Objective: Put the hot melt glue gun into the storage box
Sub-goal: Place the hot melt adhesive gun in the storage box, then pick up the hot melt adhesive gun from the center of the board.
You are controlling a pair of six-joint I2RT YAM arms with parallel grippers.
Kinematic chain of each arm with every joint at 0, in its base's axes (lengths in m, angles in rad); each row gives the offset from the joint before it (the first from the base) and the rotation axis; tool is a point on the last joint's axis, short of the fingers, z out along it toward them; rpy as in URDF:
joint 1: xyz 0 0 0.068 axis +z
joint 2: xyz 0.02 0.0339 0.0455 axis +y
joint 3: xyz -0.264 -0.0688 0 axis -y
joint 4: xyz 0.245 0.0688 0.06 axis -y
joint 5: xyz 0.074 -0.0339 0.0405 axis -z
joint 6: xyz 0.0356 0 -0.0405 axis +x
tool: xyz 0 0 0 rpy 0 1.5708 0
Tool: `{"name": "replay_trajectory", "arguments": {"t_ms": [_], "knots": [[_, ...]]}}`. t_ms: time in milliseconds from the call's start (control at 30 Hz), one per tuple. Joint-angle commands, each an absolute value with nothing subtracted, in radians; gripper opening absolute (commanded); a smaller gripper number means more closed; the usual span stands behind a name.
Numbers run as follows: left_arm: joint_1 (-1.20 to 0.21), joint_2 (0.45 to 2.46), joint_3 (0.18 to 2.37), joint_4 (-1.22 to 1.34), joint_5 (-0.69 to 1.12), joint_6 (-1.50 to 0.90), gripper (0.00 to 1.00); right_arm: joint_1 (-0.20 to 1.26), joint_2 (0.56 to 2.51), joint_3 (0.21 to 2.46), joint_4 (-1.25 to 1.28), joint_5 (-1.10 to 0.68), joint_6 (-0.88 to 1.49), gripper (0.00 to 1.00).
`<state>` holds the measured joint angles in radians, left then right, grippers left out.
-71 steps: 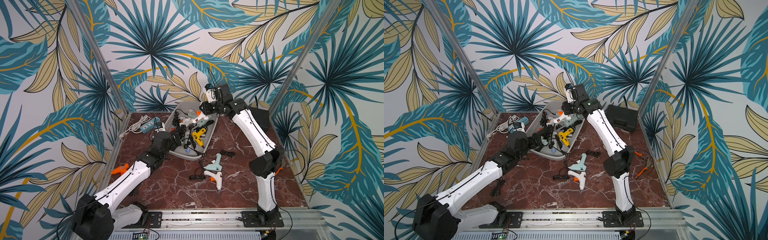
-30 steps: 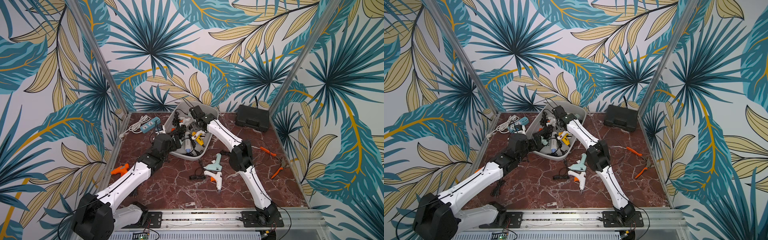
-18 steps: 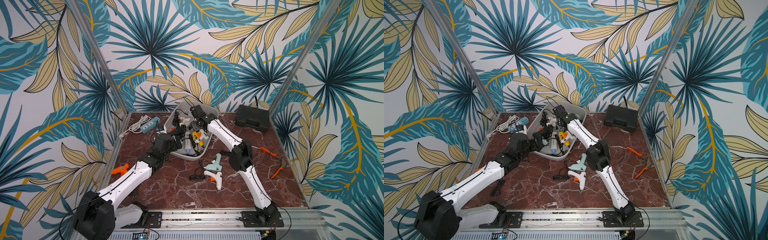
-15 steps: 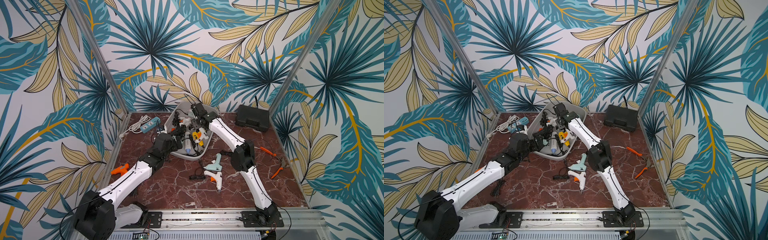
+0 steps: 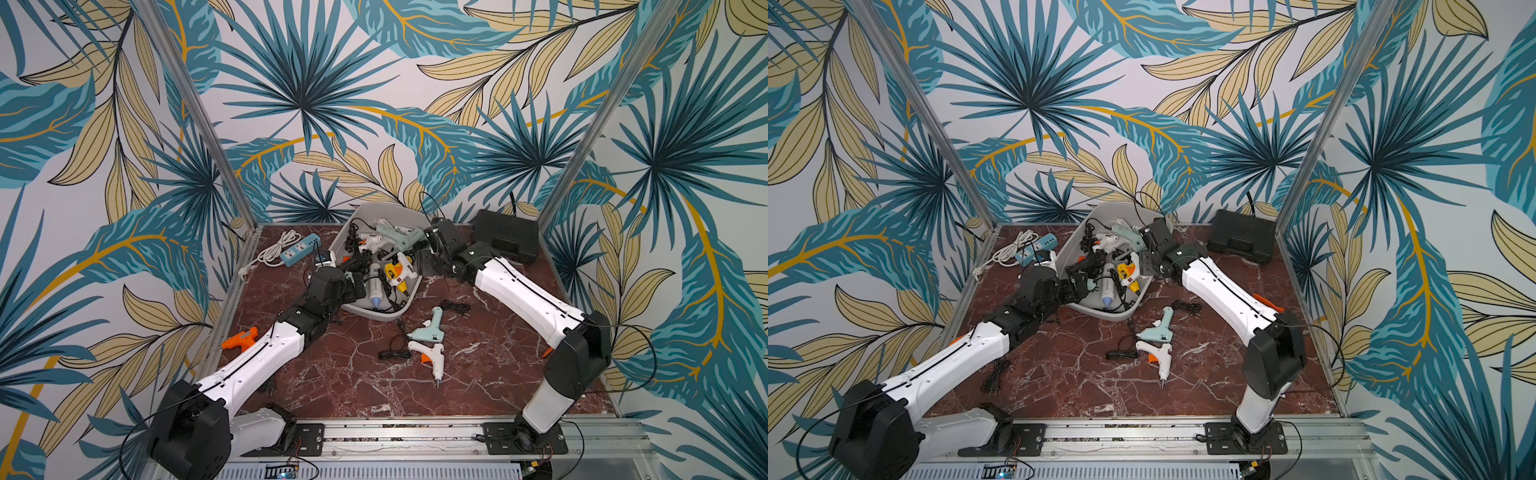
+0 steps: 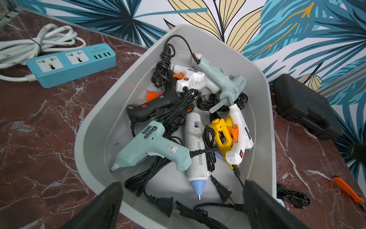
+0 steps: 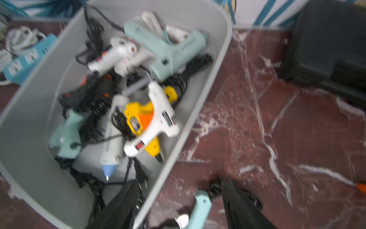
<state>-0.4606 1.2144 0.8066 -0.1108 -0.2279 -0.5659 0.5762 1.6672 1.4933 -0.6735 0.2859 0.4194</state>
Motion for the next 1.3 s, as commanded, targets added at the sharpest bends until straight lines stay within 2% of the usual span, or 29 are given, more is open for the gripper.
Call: {"name": "replay_trajectory", "arguments": {"t_ms": [0,300,433,567,900,1100,1267], "knots": [[-0.453,1.224,0.802,-0.07,-0.244,-0.557,1.0,0.603,1.551,1.282,-0.638,0.307,0.582,0.72],[-0.453,1.226,0.795,-0.034,-0.269,-0.559,1.0,0.797,1.28,0.914,-0.731,0.335,0.827,0.72],[-0.453,1.235,0.795,-0.018,-0.263,-0.57,1.0,0.946,1.283,0.852,-0.738,0.325,0.909,0.68],[-0.453,1.244,0.796,-0.013,-0.252,-0.584,1.0,1.024,1.349,0.839,-0.722,0.313,0.953,0.65],[-0.453,1.246,0.798,-0.026,-0.256,-0.583,1.0,1.04,1.537,0.825,-0.7,0.295,0.989,0.6],[-0.453,1.247,0.798,-0.028,-0.259,-0.583,1.0,1.03,1.578,0.809,-0.676,0.304,0.985,0.59],[-0.453,1.246,0.796,-0.033,-0.258,-0.585,1.0,1.011,1.599,0.793,-0.612,0.293,0.966,0.53]]}}
